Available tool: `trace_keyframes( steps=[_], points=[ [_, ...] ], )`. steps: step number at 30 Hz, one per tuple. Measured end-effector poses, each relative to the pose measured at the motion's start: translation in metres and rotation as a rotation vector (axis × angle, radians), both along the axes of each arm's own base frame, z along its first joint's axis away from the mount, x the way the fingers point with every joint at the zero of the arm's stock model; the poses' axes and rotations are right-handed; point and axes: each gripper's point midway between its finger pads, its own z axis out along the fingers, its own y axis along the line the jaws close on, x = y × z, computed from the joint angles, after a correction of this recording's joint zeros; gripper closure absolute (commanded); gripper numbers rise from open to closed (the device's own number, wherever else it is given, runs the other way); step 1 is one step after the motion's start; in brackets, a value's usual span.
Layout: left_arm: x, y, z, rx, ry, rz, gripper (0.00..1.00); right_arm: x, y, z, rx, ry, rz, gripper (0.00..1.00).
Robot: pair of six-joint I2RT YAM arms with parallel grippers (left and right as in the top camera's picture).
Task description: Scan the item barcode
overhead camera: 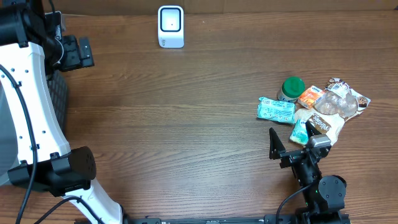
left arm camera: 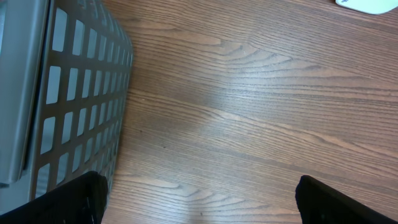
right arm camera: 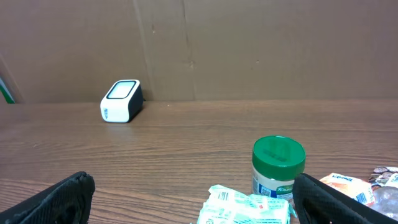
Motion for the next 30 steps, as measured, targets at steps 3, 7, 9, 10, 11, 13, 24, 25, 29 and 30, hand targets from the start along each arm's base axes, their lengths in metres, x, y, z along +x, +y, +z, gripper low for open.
trace_keyframes(
  steps=[3, 7, 9, 10, 11, 13, 24, 25, 29, 30],
  points=[
    [0.000, 0.000, 0.000, 0.000, 0.000, 0.000, 0.00, 0.000, 0.000, 0.000, 0.000, 0.000, 0.000, 0.00],
    [0.000, 0.000, 0.000, 0.000, 0.000, 0.000, 0.00, 0.000, 0.000, 0.000, 0.000, 0.000, 0.000, 0.00],
    [0.000, 0.000, 0.000, 0.000, 0.000, 0.000, 0.01, 0.000, 0.000, 0.000, 0.000, 0.000, 0.000, 0.00],
    [0.000, 0.000, 0.000, 0.001, -0.001, -0.001, 0.00, 0.000, 0.000, 0.000, 0.000, 0.000, 0.000, 0.00],
    [0.000, -0.001, 0.001, 0.001, -0.003, -0.002, 0.01, 0.000, 0.000, 0.000, 0.000, 0.000, 0.000, 0.00],
    [-0.001, -0.004, 0.005, 0.004, -0.013, -0.010, 0.00, 0.000, 0.000, 0.000, 0.000, 0.000, 0.000, 0.00],
    [-0.075, -0.075, 0.075, 0.024, -0.195, -0.181, 0.00, 0.000, 0.000, 0.000, 0.000, 0.001, 0.000, 0.00],
    [-0.084, -0.078, 0.077, 0.024, -0.205, -0.190, 0.01, 0.000, 0.000, 0.000, 0.000, -0.001, 0.000, 0.00],
    [-0.119, -0.088, 0.079, 0.022, -0.221, -0.223, 0.00, 0.000, 0.000, 0.000, 0.000, 0.000, 0.000, 0.00],
    [-0.127, -0.088, 0.077, 0.023, -0.218, -0.225, 0.00, 0.000, 0.000, 0.000, 0.000, 0.000, 0.000, 0.00]
  ],
)
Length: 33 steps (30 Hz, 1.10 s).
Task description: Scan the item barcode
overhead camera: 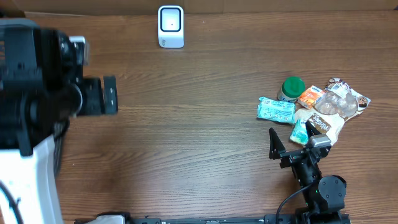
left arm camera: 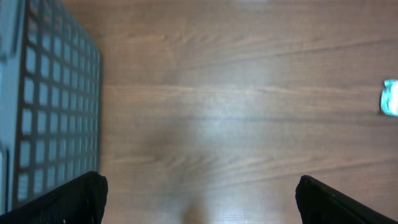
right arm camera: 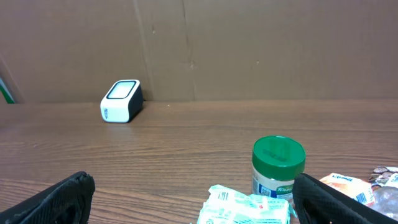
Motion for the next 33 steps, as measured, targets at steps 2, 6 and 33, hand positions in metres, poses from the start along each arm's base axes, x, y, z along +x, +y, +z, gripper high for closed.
trace_keyframes(
  steps=[2, 6, 33],
  points=[
    [-0.015, 0.002, -0.006, 0.011, 0.011, 0.006, 0.00, 0.000, 0.000, 0.000, 0.000, 0.000, 0.000, 0.00],
    [-0.041, 0.009, -0.016, 0.044, 0.001, 0.026, 0.01, 0.000, 0.000, 0.000, 0.000, 0.000, 0.000, 0.00],
    [-0.006, -0.013, -0.086, 0.066, -1.006, -0.129, 0.01, 0.000, 0.000, 0.000, 0.000, -0.001, 0.000, 0.00]
  ],
)
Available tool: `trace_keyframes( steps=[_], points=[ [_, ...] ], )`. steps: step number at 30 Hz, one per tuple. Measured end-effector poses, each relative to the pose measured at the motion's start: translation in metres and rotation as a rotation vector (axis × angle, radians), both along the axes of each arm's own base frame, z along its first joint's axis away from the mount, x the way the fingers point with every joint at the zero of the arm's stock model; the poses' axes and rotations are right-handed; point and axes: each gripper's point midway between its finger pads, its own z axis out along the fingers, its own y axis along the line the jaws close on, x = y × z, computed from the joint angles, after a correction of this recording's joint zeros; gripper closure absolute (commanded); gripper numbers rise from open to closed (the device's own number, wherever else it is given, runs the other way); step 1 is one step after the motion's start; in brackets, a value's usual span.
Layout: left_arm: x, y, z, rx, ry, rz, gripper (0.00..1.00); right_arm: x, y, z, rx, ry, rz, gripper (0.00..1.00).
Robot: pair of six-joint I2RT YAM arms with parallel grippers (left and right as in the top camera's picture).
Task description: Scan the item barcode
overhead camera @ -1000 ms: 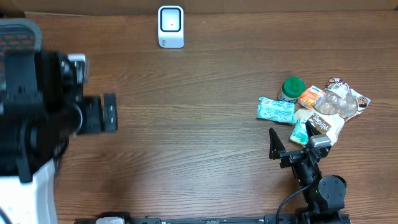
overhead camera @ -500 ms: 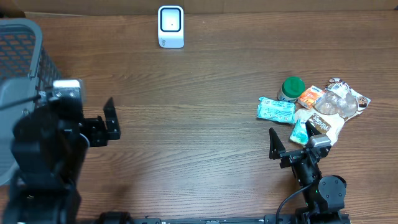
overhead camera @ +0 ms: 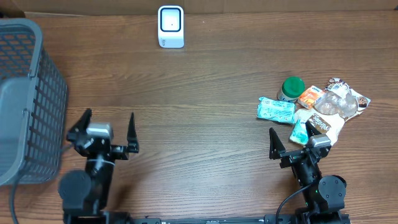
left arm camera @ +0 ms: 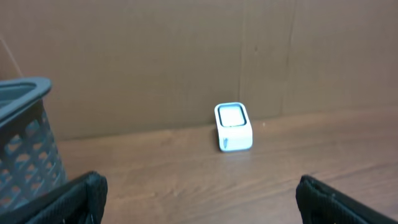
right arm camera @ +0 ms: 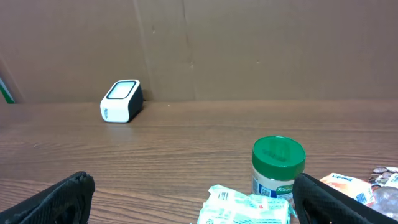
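The white barcode scanner (overhead camera: pixel 170 26) stands at the table's back edge, also in the left wrist view (left arm camera: pixel 233 126) and the right wrist view (right arm camera: pixel 121 101). The items lie in a pile at the right: a green-lidded jar (overhead camera: pixel 291 88) (right arm camera: pixel 278 168), a teal packet (overhead camera: pixel 276 109) (right arm camera: pixel 249 208), an orange packet (overhead camera: pixel 310 97) and other wrapped goods. My right gripper (overhead camera: pixel 292 140) (right arm camera: pixel 193 202) sits open just in front of the pile, holding nothing. My left gripper (overhead camera: pixel 106 126) (left arm camera: pixel 199 199) is open and empty, low at the front left, facing the scanner.
A grey mesh basket (overhead camera: pixel 25 93) (left arm camera: pixel 25 143) stands at the left edge of the table, beside my left arm. A brown cardboard wall (right arm camera: pixel 249 43) runs behind the table's back edge. Bare wood lies between the two grippers.
My left arm was raised over the left of the table with its camera looking down. Now it sits low at the front left, facing the back wall and scanner. The right arm is unchanged.
At first my left arm reached over the basket at the far left, gripper open and looking down at the basket's edge. Then it was high over the left middle of the table. Now it rests low at the front left. The right gripper and the items stayed still.
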Motion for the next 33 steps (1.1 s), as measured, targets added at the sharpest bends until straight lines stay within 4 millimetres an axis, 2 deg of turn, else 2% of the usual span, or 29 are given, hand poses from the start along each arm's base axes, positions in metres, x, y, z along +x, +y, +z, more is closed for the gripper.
trace_keyframes(
  steps=[6, 14, 21, 29, 33],
  points=[
    [-0.007, -0.002, -0.029, 0.049, -0.067, -0.013, 0.01, 0.000, 0.000, 0.000, 0.000, 0.001, 0.000, 0.00],
    [-0.010, -0.003, -0.054, 0.111, -0.124, -0.015, 0.00, 0.000, 0.000, 0.000, -0.001, 0.001, 0.000, 0.00],
    [-0.007, -0.003, -0.081, 0.123, -0.088, -0.017, 0.01, 0.000, 0.000, 0.000, -0.001, 0.001, -0.001, 0.00],
    [-0.006, -0.003, -0.114, 0.164, 0.031, -0.026, 0.00, 0.000, 0.000, 0.000, -0.001, 0.001, 0.000, 0.00],
    [-0.006, -0.003, -0.115, 0.164, 0.033, -0.026, 0.01, 0.000, 0.000, 0.000, 0.000, 0.001, 0.000, 0.00]
  ],
)
